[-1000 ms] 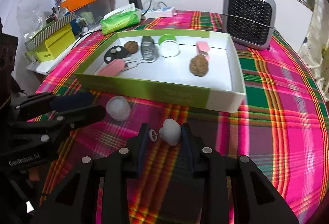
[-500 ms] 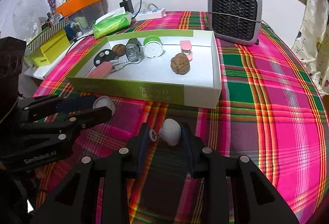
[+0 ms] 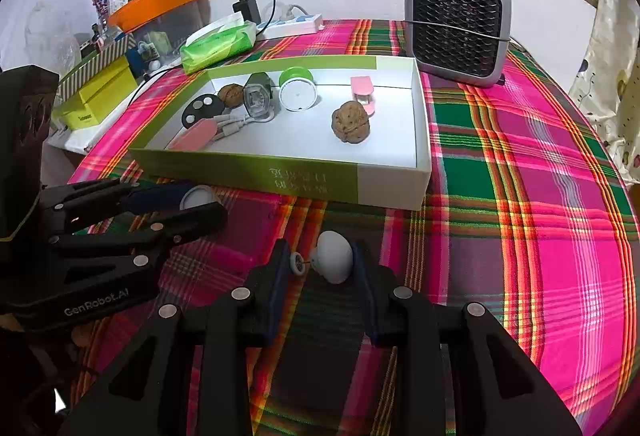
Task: Organize objects
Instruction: 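Grasp the white round container with the left gripper while the right gripper holds the egg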
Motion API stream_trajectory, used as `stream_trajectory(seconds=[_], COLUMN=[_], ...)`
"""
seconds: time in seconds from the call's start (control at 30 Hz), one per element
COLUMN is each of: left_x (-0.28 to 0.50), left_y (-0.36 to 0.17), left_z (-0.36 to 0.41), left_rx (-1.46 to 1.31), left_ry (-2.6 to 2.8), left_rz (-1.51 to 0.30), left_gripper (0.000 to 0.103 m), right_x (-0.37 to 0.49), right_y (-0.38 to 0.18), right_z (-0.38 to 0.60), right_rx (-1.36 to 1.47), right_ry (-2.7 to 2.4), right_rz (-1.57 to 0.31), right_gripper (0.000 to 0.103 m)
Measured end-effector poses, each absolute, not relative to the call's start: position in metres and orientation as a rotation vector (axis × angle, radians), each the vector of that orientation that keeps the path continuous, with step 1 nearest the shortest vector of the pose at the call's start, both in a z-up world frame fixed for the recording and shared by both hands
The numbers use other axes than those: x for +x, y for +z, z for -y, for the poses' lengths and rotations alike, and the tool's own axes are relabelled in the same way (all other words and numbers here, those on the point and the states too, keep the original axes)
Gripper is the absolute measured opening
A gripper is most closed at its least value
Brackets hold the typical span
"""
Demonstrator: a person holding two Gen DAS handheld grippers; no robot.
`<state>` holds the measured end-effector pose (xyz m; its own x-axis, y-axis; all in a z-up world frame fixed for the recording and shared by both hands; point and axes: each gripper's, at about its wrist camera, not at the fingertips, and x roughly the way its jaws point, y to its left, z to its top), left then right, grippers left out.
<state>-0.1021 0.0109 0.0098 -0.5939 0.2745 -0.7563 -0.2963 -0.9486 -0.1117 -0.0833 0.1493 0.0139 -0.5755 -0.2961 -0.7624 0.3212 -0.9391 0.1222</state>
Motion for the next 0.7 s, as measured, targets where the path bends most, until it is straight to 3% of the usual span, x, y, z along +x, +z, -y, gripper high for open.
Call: stream_trajectory(seconds=[0.7], left_x=[-0.094], left_y=[0.020], left_z=[-0.007], left_rx=[-1.162], left_ry=[2.596], left_rz=[-0.052], left_gripper=[0.026], right_x=[-0.080], right_y=[0.021], right_z=[-0.147], right_rx=[1.179], right_ry=[-2.531], right_rz=[-0.041], right_gripper=[0.033])
